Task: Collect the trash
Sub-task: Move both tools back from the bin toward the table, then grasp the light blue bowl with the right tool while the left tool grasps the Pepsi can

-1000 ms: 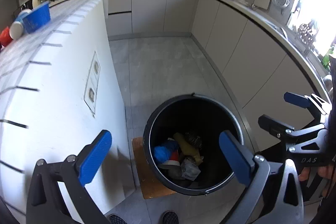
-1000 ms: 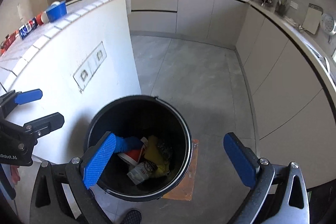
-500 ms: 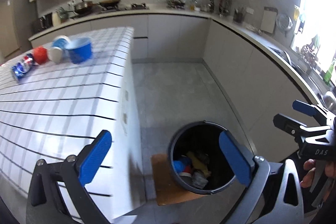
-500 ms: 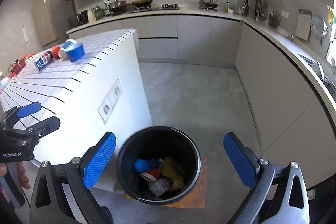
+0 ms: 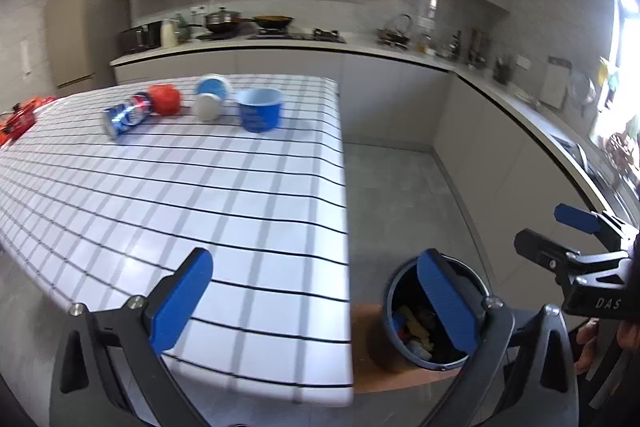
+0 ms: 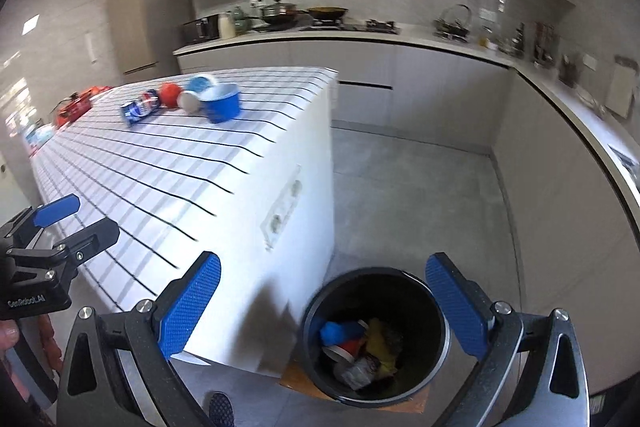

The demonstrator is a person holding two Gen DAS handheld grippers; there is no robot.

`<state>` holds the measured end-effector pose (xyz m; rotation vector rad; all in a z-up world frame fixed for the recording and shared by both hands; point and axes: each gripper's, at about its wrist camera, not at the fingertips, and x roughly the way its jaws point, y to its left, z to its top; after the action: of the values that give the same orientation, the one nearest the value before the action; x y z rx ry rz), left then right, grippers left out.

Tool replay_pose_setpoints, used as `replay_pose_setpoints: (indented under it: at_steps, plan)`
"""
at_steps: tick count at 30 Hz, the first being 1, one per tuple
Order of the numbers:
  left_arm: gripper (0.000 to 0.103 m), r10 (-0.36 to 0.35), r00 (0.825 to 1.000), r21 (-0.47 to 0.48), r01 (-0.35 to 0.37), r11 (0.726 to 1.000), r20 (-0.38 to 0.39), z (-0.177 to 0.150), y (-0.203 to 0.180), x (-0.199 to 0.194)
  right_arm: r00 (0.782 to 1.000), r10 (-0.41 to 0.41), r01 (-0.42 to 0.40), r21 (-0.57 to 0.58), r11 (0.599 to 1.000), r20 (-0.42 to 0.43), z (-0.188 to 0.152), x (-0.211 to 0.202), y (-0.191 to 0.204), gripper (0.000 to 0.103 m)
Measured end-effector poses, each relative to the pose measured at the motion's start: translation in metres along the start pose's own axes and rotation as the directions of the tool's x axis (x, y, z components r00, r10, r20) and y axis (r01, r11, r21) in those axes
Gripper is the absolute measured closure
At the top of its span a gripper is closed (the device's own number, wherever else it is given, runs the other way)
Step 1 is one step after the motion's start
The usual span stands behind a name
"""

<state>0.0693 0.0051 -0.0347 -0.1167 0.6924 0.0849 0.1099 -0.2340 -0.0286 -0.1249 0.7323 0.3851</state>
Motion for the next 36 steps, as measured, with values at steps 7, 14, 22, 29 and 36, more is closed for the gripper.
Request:
replay_pose_setpoints:
  at_steps: [7,14,22,29,36]
  plan:
    - [0.0,0.089,0.996,-0.06,-0.088,0.994,0.015,0.006,0.049,-0.016,0.997,0.07,-0.069,-0.062,0.996,0.019,0.026,0.005,0.054,0.0]
    - [0.0,0.165,0.985,-0.113,-0.159,0.981,0.041,0.014,0.103,-0.023,0.992,0.124,-0.121,-0.094,0.988,0.023,0.054,0.027,0.107,0.0]
    - [0.0,0.158,0.987,-0.111,-0.154,0.982,0.025,0.04,0.156,-0.003,0.993,0.115,-0.113,-0.096,0.989,0.015,0.087,0.06,0.154,0.0]
    - [0.0,0.139,0.99,-0.095,-0.137,0.986,0.009,0.062,0.203,0.029,0.997,0.079,-0.078,-0.076,0.994,0.012,0.119,0.1,0.184,0.0]
    - [0.001,0.125,0.992,-0.064,-0.125,0.99,-0.005,0.081,0.238,0.068,0.999,0.038,-0.038,-0.045,0.998,-0.005,0.145,0.148,0.201,0.0]
